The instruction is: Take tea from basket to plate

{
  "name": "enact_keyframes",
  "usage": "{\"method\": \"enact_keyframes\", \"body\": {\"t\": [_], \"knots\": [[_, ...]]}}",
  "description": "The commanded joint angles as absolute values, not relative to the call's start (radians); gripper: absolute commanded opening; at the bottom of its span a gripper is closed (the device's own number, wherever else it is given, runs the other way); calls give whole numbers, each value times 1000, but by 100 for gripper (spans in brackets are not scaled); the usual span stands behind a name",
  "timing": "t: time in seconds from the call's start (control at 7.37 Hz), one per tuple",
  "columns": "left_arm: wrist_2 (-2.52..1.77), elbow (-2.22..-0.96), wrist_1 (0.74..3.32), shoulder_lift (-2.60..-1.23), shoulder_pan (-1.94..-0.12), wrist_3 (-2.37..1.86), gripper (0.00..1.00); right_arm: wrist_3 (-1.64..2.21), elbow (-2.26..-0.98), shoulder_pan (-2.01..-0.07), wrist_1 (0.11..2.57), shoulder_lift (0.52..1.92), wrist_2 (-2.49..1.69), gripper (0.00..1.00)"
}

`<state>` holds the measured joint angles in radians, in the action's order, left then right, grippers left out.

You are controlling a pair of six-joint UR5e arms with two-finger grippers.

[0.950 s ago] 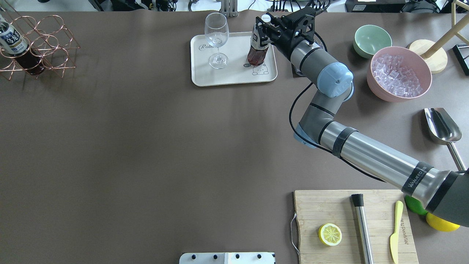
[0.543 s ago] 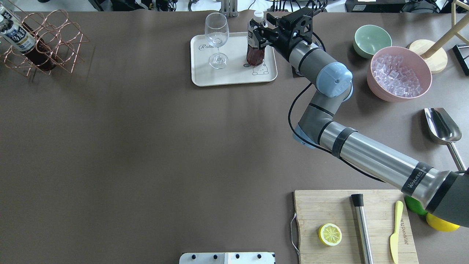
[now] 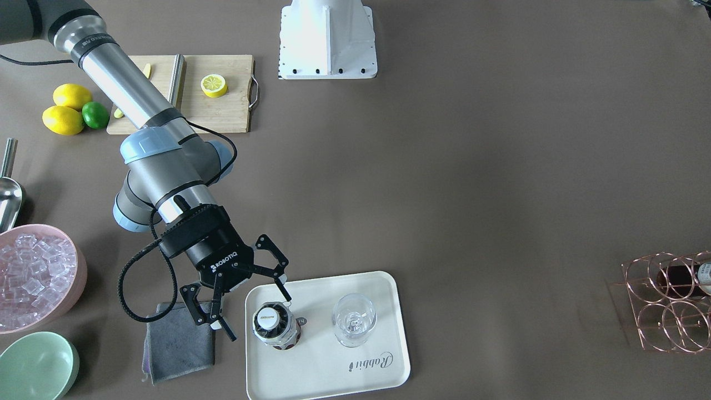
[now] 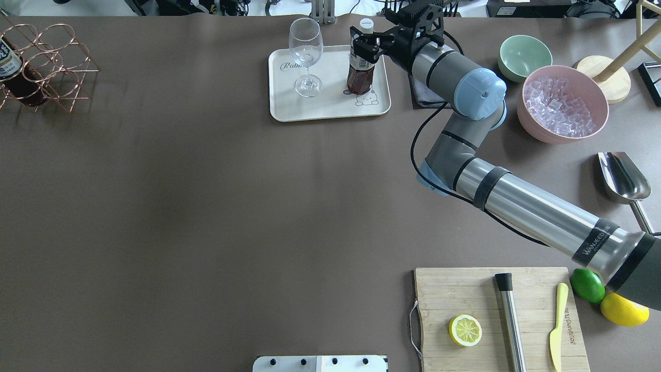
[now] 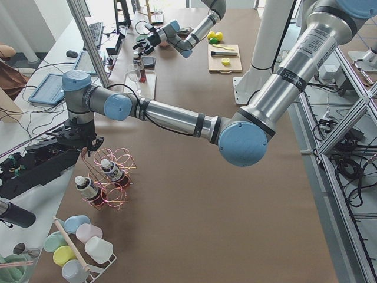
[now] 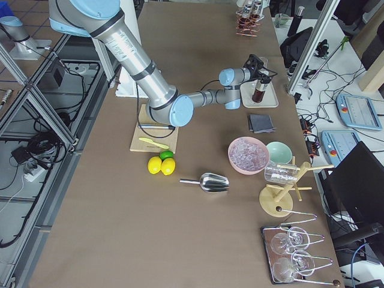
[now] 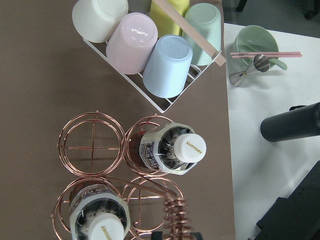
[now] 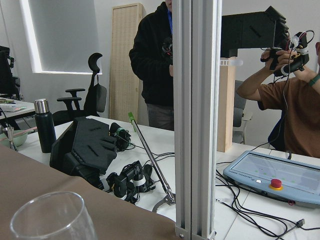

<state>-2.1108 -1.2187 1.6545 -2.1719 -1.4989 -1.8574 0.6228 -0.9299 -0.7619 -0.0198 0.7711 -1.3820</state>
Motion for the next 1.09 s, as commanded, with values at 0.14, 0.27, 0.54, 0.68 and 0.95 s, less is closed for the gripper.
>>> {"method": "enact_keyframes", "body": {"t": [0.14,0.27,0.54,0.68,0.95], "knots": [[-2112,-1204,1666,-2161,-1508,-1850,0,621,-989,-925,125,802,-1755,100],[-2112,-1206,1667,-2161,-1509,-1850,0,617,-1005,-986,224,827,-1969,100],[-2105,-1209,1669,-2161,-1505,-1853,97,582,-1012,-1055,365,851,-2223,100],[-2105,-1209,1670,-2161,-1506,-1853,98,540,-1022,-1045,385,860,-2288,100],[-2112,-1212,1671,-2161,-1520,-1848,98,532,-1089,-1046,661,874,-2307,100]]}}
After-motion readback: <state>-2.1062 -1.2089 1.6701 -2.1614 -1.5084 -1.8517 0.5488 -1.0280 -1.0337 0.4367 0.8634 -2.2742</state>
